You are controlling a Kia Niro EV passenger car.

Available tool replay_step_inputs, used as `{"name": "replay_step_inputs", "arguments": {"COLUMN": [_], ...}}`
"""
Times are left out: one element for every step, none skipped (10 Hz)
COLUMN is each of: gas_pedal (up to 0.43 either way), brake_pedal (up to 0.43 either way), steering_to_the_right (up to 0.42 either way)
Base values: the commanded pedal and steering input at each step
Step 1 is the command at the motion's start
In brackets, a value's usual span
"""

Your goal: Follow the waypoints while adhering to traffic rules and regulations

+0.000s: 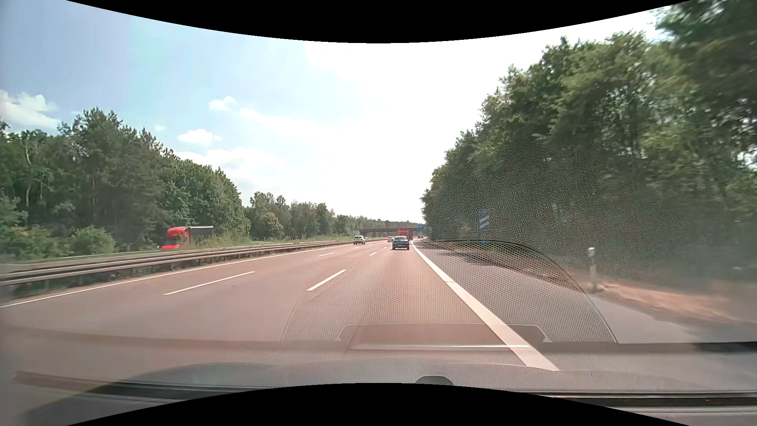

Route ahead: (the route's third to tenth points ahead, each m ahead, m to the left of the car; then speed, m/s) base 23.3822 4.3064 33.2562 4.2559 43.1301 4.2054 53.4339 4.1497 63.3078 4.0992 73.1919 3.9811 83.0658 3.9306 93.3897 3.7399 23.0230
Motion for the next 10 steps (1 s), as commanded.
{"name": "replay_step_inputs", "arguments": {"gas_pedal": [0.118, 0.118, 0.118, 0.118, 0.118, 0.118, 0.118, 0.118, 0.118, 0.118], "brake_pedal": [0.000, 0.000, 0.000, 0.000, 0.000, 0.000, 0.000, 0.000, 0.000, 0.000], "steering_to_the_right": [-0.004, -0.004, -0.004, -0.004, -0.004, -0.004, -0.004, -0.003, -0.003, -0.003]}}
